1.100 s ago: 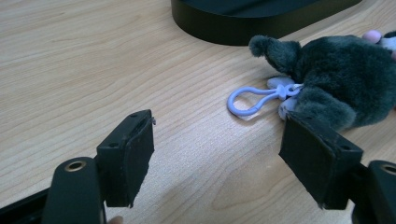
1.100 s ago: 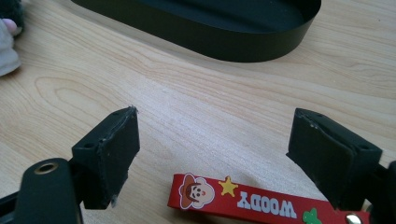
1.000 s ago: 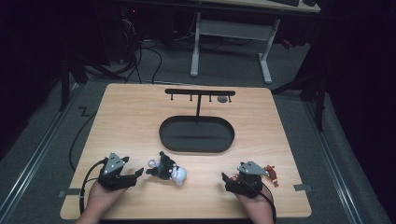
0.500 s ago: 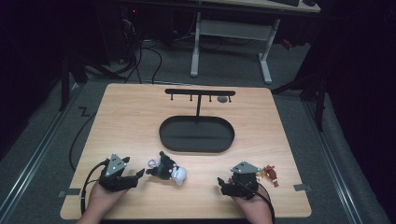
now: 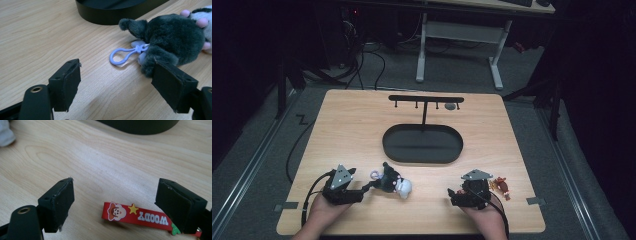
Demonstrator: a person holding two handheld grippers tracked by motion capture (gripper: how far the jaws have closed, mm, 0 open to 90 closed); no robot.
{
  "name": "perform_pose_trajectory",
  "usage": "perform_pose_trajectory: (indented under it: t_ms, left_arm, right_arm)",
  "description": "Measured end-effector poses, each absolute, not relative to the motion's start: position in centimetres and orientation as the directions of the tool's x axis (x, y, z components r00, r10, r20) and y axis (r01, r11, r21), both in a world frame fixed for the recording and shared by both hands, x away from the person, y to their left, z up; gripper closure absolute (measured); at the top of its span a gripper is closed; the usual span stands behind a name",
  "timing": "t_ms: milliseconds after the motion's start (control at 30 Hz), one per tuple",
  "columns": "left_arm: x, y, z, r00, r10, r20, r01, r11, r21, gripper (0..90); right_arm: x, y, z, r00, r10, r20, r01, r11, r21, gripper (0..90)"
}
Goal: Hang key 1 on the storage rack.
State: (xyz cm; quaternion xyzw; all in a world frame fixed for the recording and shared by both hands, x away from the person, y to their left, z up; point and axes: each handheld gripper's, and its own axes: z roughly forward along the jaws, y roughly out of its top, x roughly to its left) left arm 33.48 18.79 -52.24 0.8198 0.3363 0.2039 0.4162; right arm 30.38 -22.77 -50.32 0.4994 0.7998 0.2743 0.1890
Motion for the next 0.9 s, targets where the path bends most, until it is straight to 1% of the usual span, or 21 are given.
perform_pose_trajectory:
  t_ms: [67,100,133,167,267,433,700,900]
  left_arm:
    - [33.4,18.8,-52.2,0.691,0.72,0.056,0.38,-0.428,0.82,23.1]
    - [33.3,18.8,-52.1,0.694,0.718,0.054,0.38,-0.428,0.82,23.1]
    - [33.3,18.8,-52.1,0.694,0.718,0.054,0.38,-0.428,0.82,23.1]
    - [33.3,18.8,-52.1,0.696,0.717,0.041,0.387,-0.422,0.819,23.1]
    - [33.3,18.8,-52.1,0.696,0.717,0.035,0.389,-0.418,0.821,23.2]
    - [33.3,19.1,-52.3,0.694,0.719,0.038,0.392,-0.422,0.818,23.0]
    - [33.2,19.4,-52.3,0.69,0.723,0.037,0.391,-0.416,0.821,23.2]
    - [33.1,19.4,-52.2,0.699,0.715,0.036,0.389,-0.421,0.82,24.1]
  right_arm:
    - [30.5,-22.6,-50.3,-0.429,0.903,-0.034,0.708,0.359,0.608,16.4]
    - [30.6,-22.5,-50.1,-0.429,0.903,-0.035,0.714,0.362,0.599,19.7]
    - [30.6,-22.5,-50.1,-0.429,0.903,-0.035,0.714,0.362,0.599,19.7]
    - [30.6,-22.4,-49.8,-0.426,0.904,-0.03,0.724,0.361,0.588,23.1]
    - [30.8,-22.2,-49.3,-0.431,0.902,-0.029,0.731,0.368,0.575,25.2]
    - [31.2,-22.0,-48.9,-0.455,0.89,-0.013,0.744,0.388,0.544,27.6]
    - [31.6,-21.9,-48.5,-0.463,0.886,0.007,0.768,0.397,0.503,28.5]
    - [31.9,-21.4,-48.1,-0.491,0.871,-0.007,0.771,0.438,0.462,29.1]
